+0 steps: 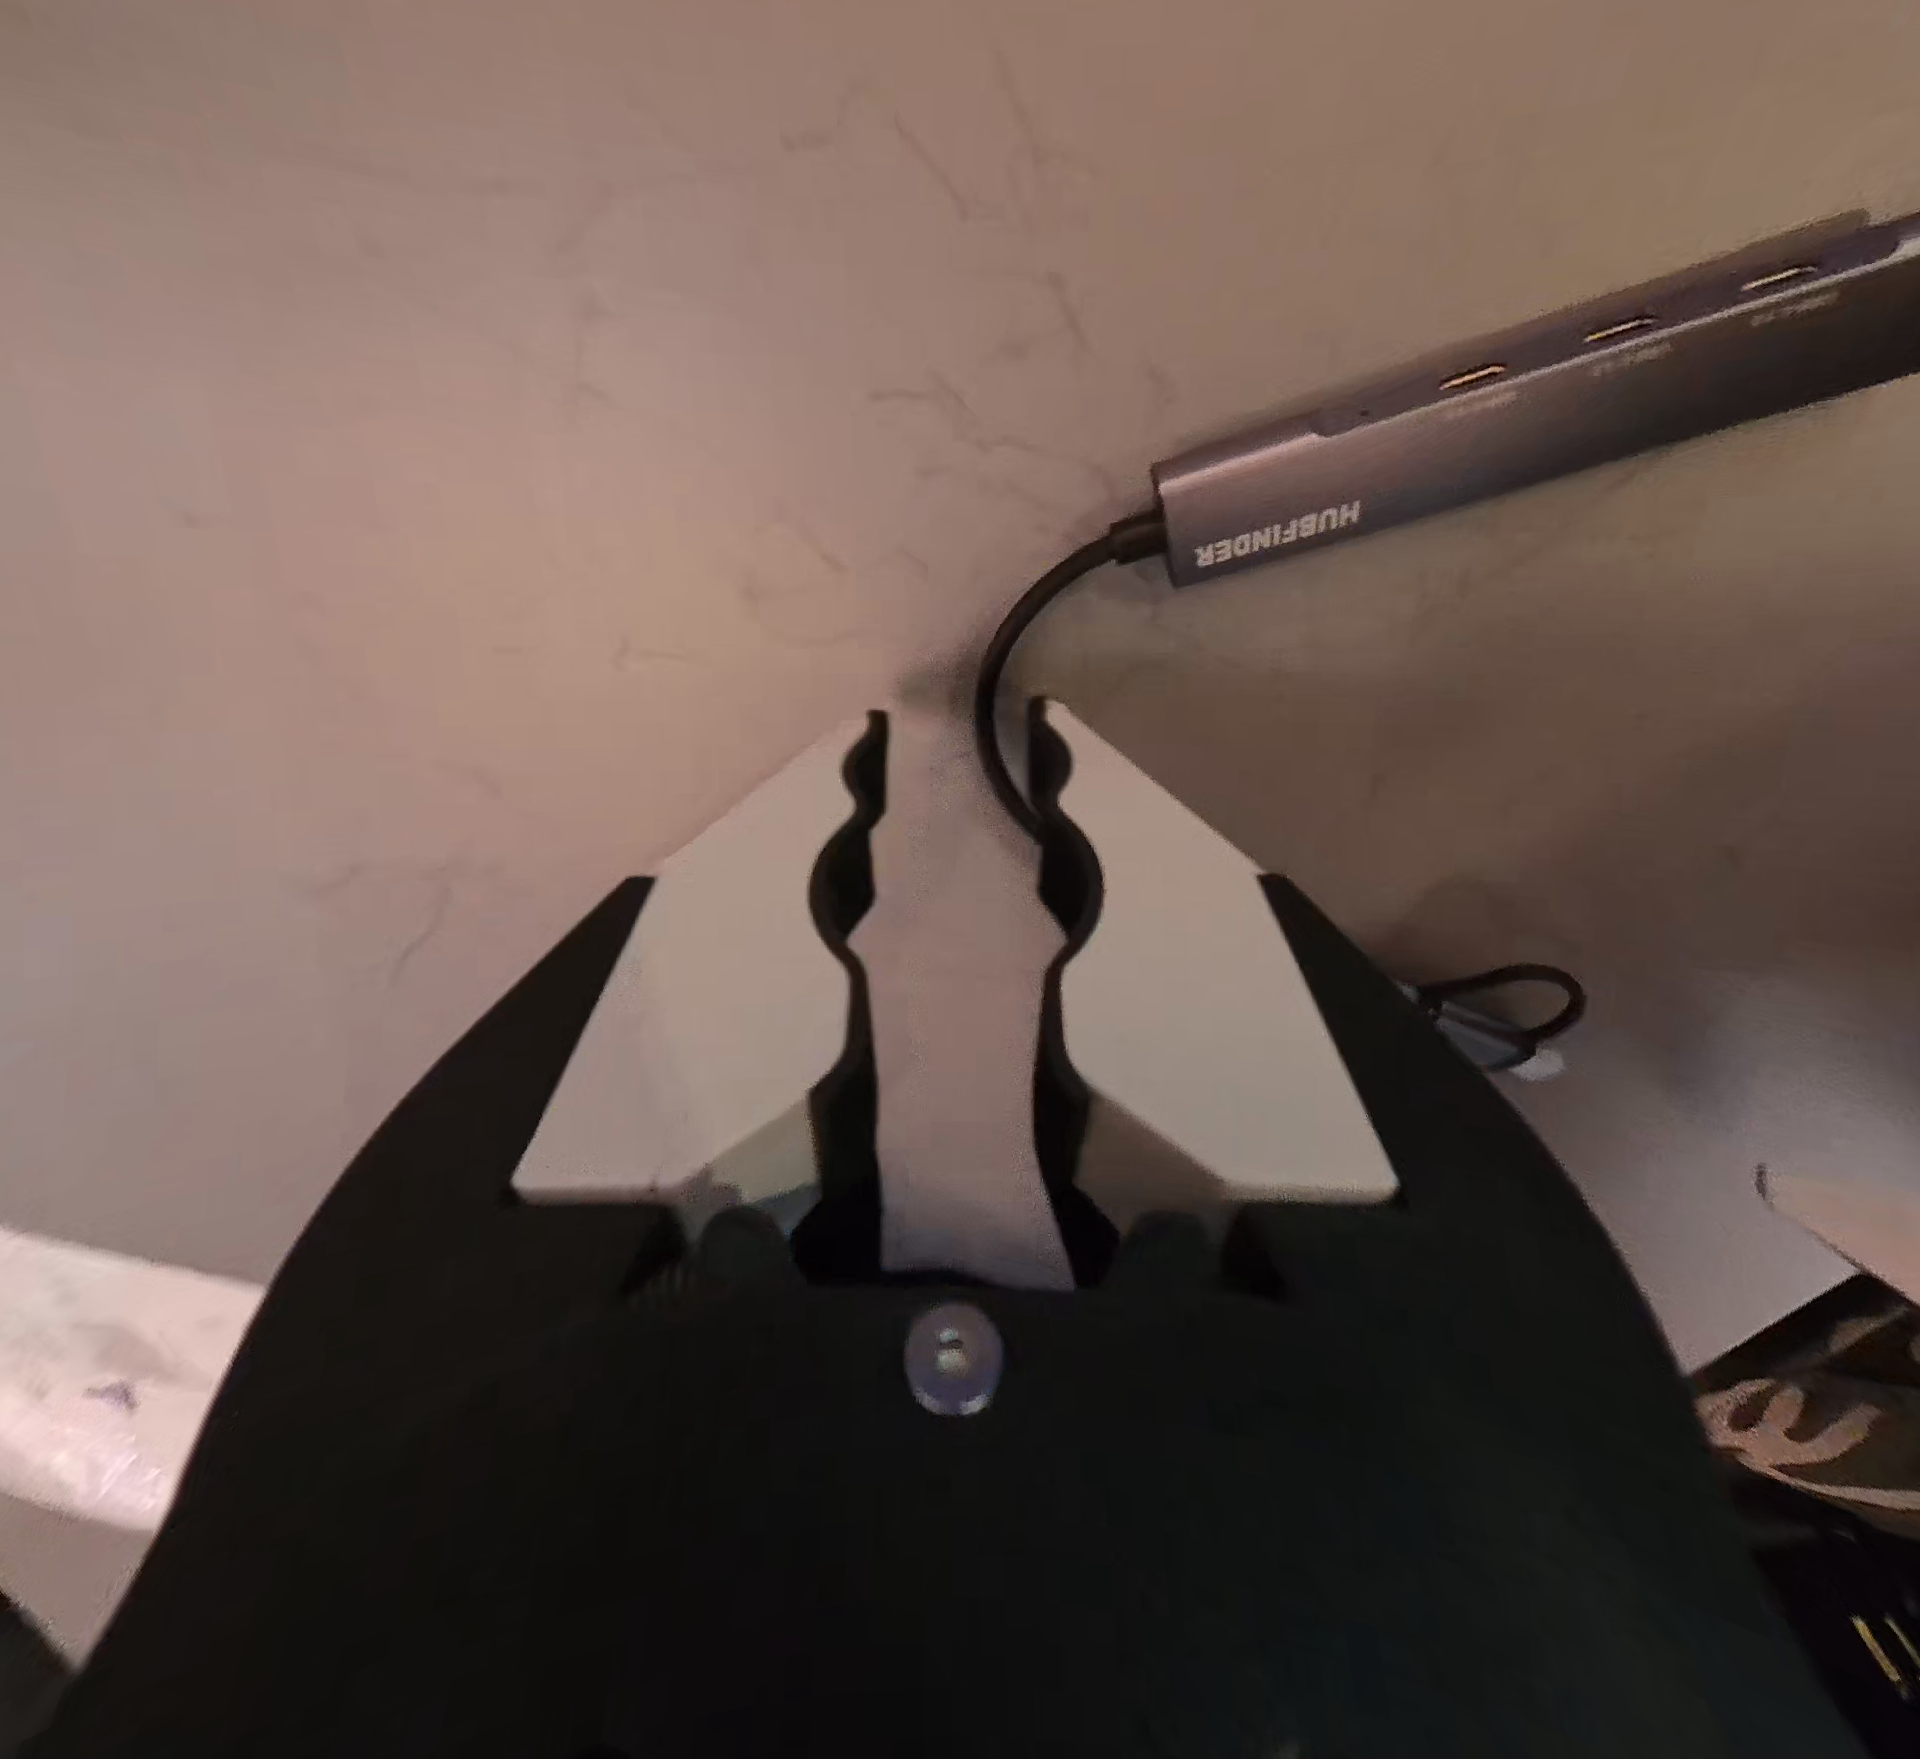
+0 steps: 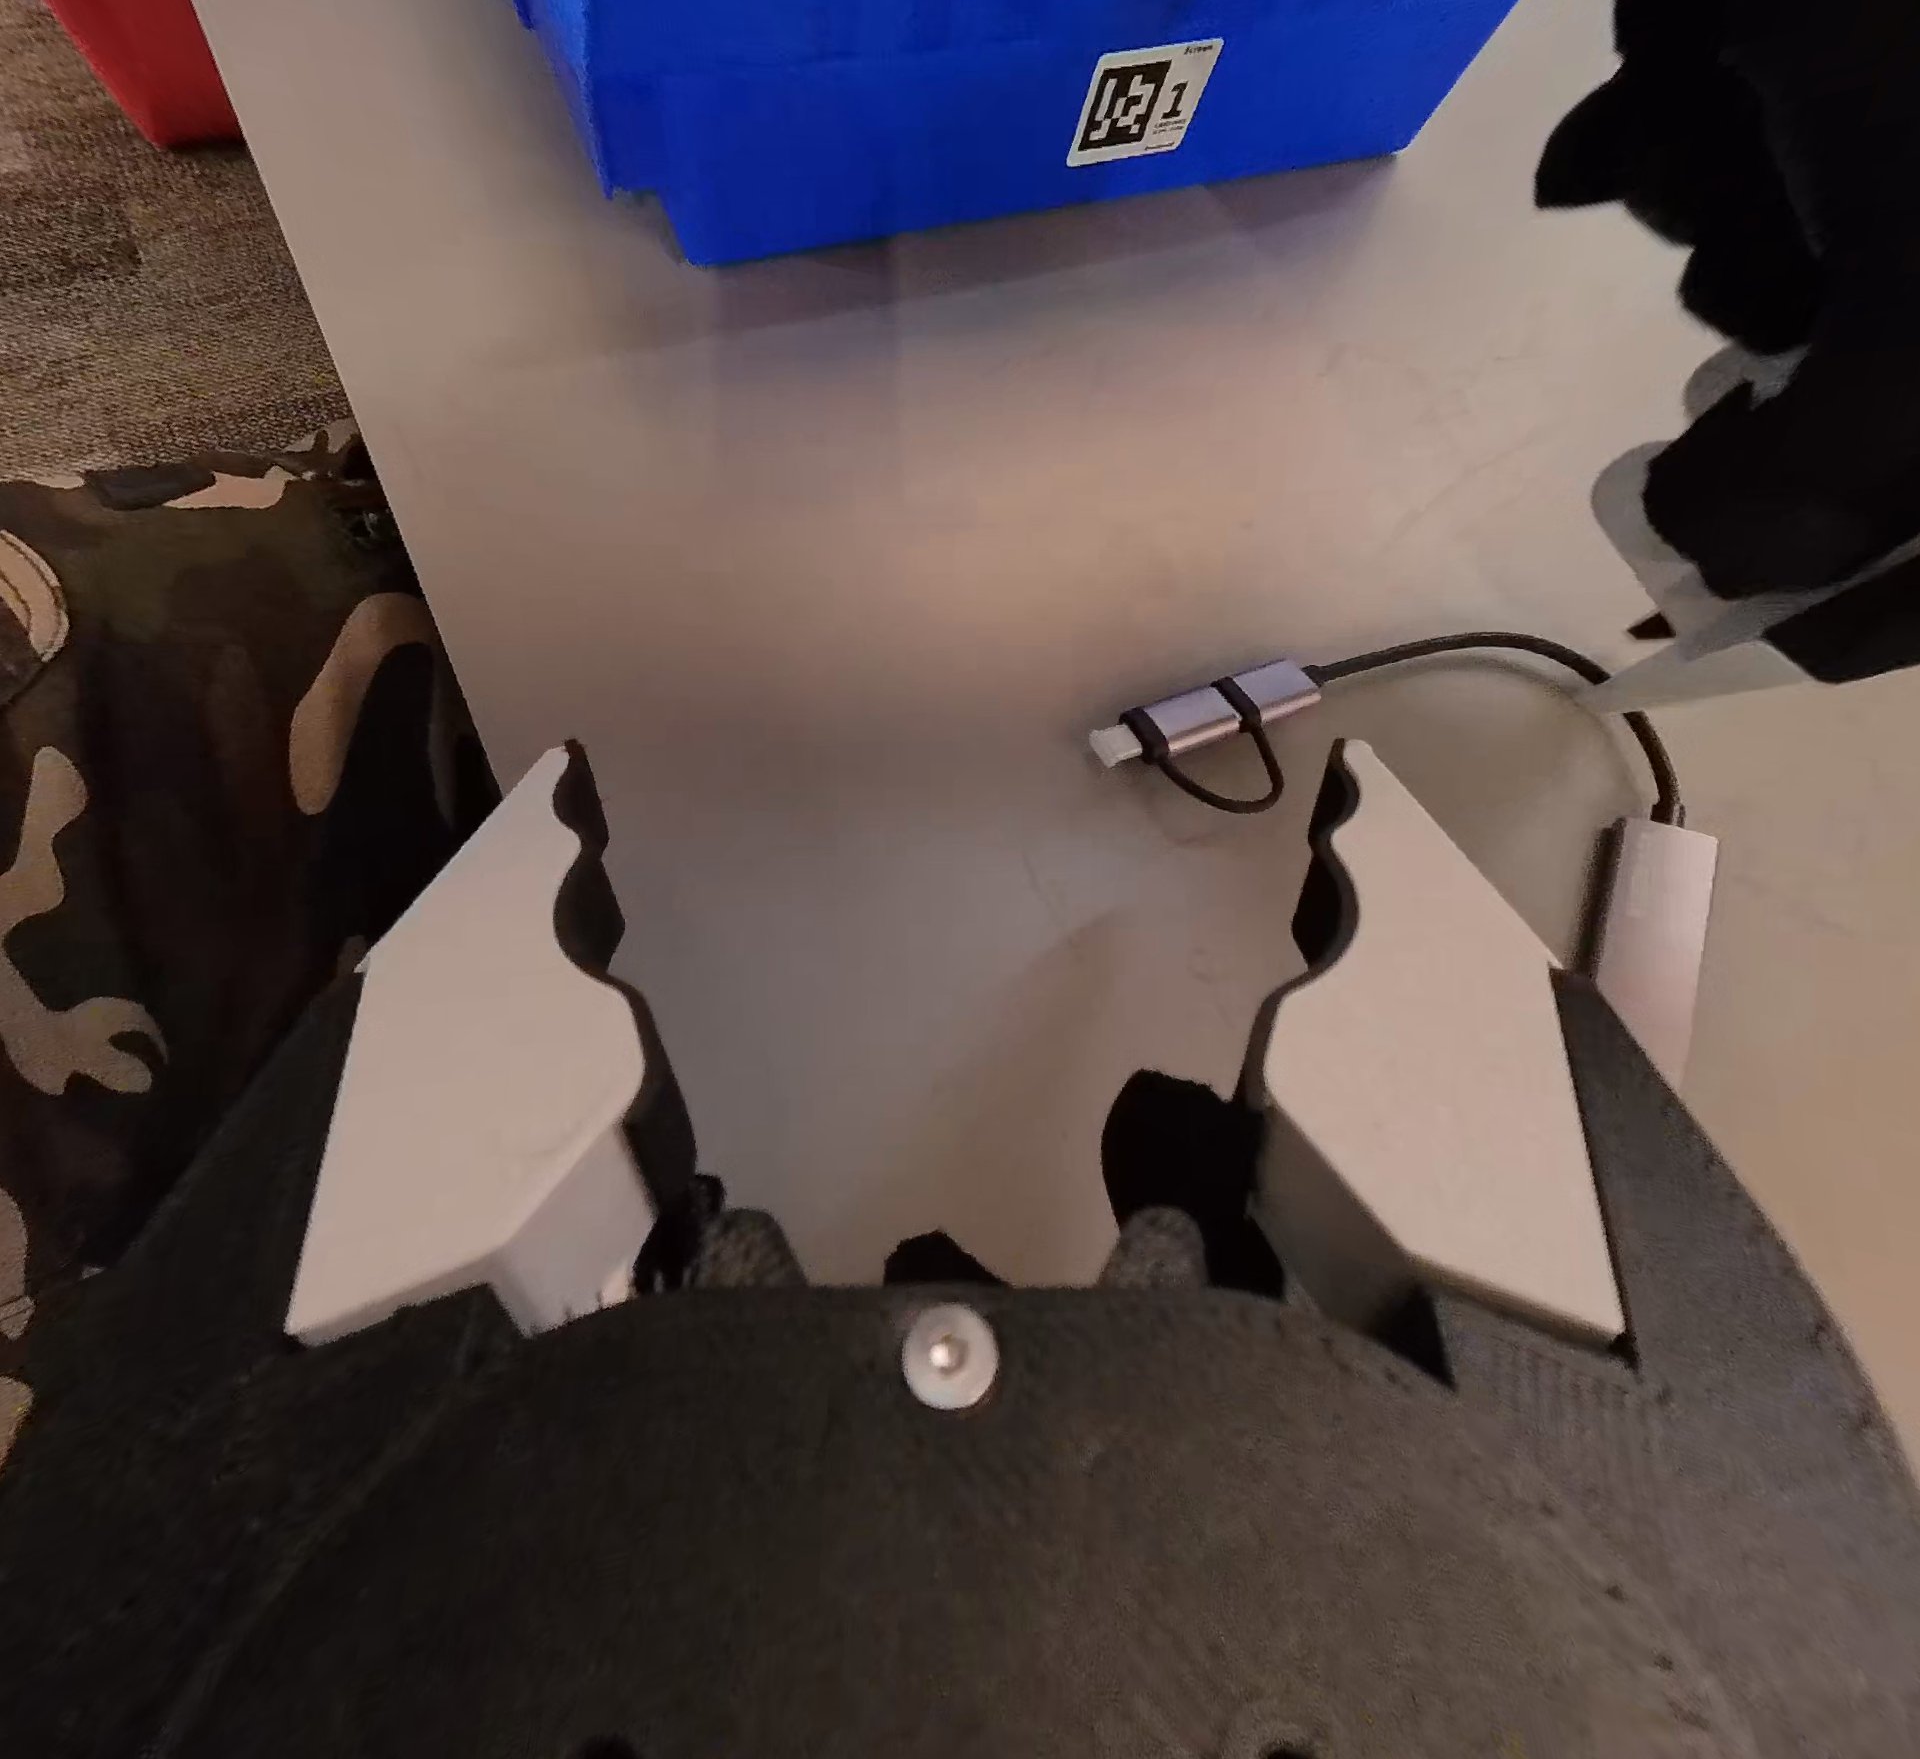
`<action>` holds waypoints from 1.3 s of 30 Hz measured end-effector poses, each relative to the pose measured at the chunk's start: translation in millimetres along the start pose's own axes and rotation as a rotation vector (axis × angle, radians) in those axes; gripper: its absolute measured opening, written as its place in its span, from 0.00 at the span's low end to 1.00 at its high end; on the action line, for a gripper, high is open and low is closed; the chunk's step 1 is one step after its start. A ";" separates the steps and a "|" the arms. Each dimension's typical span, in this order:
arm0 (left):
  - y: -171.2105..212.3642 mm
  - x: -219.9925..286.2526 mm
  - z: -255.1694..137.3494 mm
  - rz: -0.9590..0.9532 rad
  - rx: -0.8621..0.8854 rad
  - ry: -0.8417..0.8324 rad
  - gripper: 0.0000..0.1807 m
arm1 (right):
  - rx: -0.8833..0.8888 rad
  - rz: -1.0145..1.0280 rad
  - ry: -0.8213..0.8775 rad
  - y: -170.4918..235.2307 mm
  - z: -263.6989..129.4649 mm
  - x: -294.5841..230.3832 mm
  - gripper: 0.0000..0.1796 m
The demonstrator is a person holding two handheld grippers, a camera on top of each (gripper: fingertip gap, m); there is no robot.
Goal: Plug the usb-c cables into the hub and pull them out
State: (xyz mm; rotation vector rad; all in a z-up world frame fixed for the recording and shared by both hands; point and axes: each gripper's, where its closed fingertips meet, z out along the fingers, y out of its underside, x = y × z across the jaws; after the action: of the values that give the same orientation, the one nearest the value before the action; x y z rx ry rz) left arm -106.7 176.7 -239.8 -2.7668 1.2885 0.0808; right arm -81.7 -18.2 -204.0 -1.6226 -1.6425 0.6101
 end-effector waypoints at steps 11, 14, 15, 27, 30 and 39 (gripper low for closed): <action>140.0 -19.6 -182.7 -0.212 0.261 -0.272 0.15 | 0.027 0.032 -0.001 -4.5 -5.1 4.1 0.74; 218.4 -16.2 -167.8 -0.310 0.170 -0.247 0.13 | 0.023 0.027 -0.004 -5.9 -4.0 1.5 0.73; 235.5 -11.6 -158.3 -0.342 0.164 -0.220 0.13 | 0.022 0.024 -0.004 -6.1 -3.7 0.7 0.73; 277.6 -4.1 -68.7 -0.516 0.274 -0.156 0.00 | -0.016 -0.005 0.017 0.1 -0.2 -1.5 0.73; 276.3 -8.7 -90.5 -0.541 0.356 -0.189 0.01 | -0.006 0.000 0.024 -1.5 -2.4 1.7 0.73; 252.5 -21.6 -258.4 -0.518 0.835 -0.370 0.00 | 0.106 0.049 0.041 -23.2 -18.2 10.7 0.70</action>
State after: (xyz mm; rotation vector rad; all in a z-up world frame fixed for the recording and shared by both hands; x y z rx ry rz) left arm -311.2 5.0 4.5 -2.1114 0.3511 0.0090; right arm -81.6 -12.7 -173.2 -1.5926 -1.5194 0.6734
